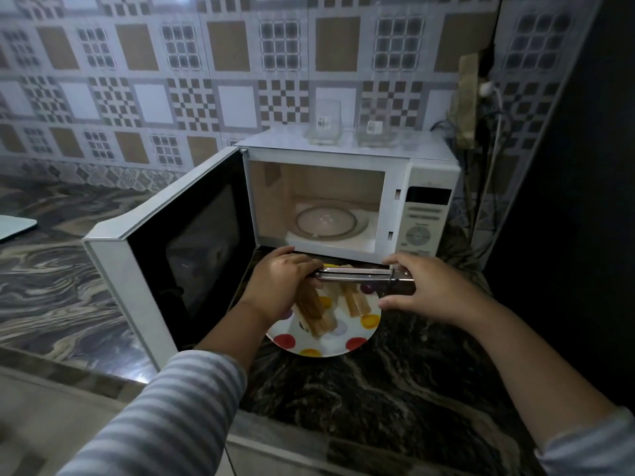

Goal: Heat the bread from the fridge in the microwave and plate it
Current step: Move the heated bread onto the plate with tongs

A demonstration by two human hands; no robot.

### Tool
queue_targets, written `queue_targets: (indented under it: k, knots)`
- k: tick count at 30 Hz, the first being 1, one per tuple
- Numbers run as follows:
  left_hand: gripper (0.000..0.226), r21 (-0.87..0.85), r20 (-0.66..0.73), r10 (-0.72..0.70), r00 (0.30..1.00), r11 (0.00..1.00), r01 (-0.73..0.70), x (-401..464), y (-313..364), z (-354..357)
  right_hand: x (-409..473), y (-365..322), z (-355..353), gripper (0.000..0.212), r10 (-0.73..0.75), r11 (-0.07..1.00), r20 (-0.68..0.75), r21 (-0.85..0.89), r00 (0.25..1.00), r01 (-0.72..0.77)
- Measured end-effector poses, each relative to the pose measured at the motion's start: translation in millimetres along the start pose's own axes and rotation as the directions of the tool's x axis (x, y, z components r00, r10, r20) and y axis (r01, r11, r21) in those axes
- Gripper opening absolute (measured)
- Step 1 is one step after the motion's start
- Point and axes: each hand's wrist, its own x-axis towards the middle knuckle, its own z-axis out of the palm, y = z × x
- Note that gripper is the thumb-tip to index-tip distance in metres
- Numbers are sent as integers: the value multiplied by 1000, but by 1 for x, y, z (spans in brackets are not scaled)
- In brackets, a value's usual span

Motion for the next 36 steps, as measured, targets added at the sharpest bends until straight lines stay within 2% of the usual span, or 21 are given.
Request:
queue_targets:
  k: [2, 4, 6, 8, 15, 20, 24, 27, 29, 31, 33, 36]
  knots:
    - [80, 13, 5, -5, 1000, 1000, 5, -1, 1, -1, 1, 4, 5, 45, 24, 999, -46, -23, 999, -25]
    - [68, 8, -27, 9, 1000, 1000, -9, 0, 4, -1, 2, 4, 8, 28, 34, 999, -78, -37, 996, -37]
    - [41, -21, -118, 34, 992, 999, -37, 0, 9, 1, 2, 0, 8, 24, 31, 998, -99, -53, 995, -37]
    - [29, -56, -148, 36, 988, 997, -45, 0, 16, -4, 2, -6, 8, 25, 15, 996, -96, -86, 995, -24]
    - [57, -88, 31, 22, 999, 996, -20, -3, 26, -12, 3, -24, 14, 33, -46, 979, -90, -200, 995, 27]
    - [64, -104, -32, 34, 999, 994, -37, -8, 27, -13, 0, -32, 13, 34, -62, 980, -88, -196, 994, 44]
    - [57, -143, -71, -10, 997, 990, 0, -14, 17, -11, 0, -34, 14, 31, -56, 985, -73, -169, 996, 43]
    - [56, -162, -63, -126, 990, 980, 114, -25, 12, -7, 2, -37, 18, 31, -34, 988, -74, -153, 997, 22]
    - [66, -212, -88, -310, 946, 934, 287, -38, 13, 1, 3, -41, 24, 31, -11, 992, -87, -124, 996, 0]
    - [73, -286, -81, -501, 861, 840, 462, -57, 16, 13, 4, -47, 33, 32, 9, 997, -108, -77, 994, -18]
    - [77, -334, 33, -642, 766, 715, 614, -76, 20, 32, 4, -55, 46, 32, 20, 1000, -134, -17, 991, -22]
    - [83, -331, 251, -734, 631, 548, 768, -95, 27, 55, -2, -70, 69, 33, 35, 996, -138, 81, 990, -24]
